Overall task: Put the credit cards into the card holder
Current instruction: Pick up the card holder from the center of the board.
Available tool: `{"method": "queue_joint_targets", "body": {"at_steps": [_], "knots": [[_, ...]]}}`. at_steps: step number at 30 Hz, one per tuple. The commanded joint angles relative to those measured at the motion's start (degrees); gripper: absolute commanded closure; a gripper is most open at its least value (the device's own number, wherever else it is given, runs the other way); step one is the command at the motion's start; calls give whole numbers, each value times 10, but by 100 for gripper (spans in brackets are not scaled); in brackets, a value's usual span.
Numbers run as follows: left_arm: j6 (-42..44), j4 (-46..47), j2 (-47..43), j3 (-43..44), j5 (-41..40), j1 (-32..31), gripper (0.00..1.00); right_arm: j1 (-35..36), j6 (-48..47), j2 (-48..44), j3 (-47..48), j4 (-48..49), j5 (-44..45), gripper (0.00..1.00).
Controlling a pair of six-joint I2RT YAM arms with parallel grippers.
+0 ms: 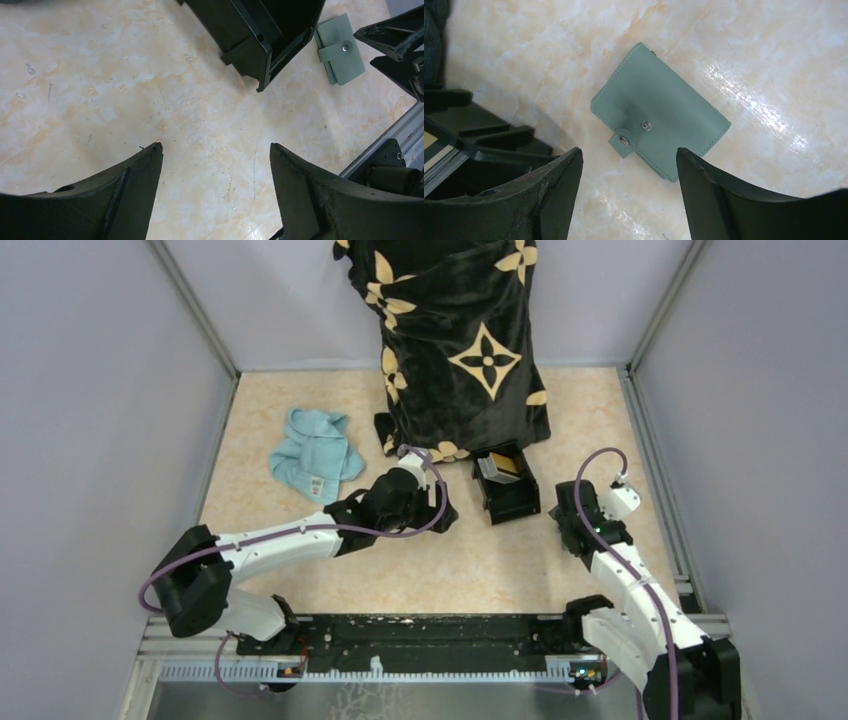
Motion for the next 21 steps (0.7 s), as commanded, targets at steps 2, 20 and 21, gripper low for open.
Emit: {"method": "queue_joint_targets", "body": {"at_steps": [2, 20, 21], "knots": [[1, 16, -19, -13, -2, -3, 16, -28, -6, 30, -5, 80, -14, 31], [-19, 13, -20, -32, -21, -3, 15, -51, -26, 76, -38, 155, -42, 53], [-19, 13, -20, -33, -21, -3, 15, -51, -25, 78, -38, 156, -41, 52]]}}
